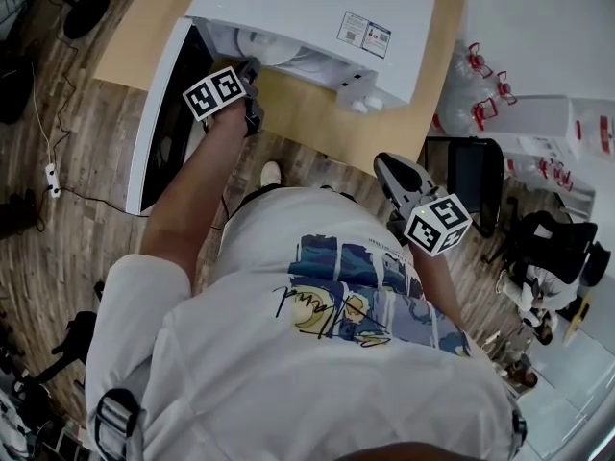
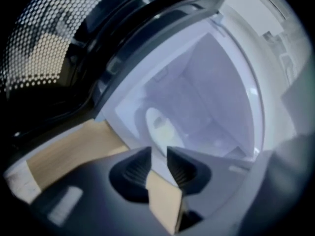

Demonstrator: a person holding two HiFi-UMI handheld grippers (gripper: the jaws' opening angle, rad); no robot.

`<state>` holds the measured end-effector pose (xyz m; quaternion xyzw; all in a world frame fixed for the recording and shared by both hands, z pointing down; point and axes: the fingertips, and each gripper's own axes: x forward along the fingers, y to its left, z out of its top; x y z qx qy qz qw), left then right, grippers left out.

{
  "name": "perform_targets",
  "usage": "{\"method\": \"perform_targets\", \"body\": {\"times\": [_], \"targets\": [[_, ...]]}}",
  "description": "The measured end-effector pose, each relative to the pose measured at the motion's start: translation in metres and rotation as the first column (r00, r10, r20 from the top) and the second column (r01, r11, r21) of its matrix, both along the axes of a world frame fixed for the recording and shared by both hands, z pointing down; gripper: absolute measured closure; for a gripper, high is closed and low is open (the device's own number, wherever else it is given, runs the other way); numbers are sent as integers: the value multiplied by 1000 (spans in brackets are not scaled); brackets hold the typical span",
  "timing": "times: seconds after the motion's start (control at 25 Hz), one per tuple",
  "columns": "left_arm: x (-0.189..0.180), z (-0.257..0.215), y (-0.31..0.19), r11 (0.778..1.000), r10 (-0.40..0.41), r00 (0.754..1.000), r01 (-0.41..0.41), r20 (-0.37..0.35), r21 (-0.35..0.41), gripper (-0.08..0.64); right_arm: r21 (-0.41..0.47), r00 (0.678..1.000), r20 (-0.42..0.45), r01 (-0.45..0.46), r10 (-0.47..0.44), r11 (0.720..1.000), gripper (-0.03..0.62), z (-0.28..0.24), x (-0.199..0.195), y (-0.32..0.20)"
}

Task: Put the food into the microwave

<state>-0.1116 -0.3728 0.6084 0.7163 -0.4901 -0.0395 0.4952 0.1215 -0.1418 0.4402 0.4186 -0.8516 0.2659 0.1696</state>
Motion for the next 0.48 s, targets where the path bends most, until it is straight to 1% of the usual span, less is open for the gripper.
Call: {"method": "perform_targets", "body": {"times": [0.12,0.28,0.48], "targets": [[-1,-1,5,999,31,999,-31,45,9,456,7,1000,1,4,-4,1000,568,0,-2,1],[-2,-4,13,997,76,991,-79,114,24,453,16,1000,3,4,-4,1000,568,-1,-2,1],[-1,-8,23,992,114,981,-122,159,40,451,19,1000,8,9,-9,1000,568,1,-5,4]]}}
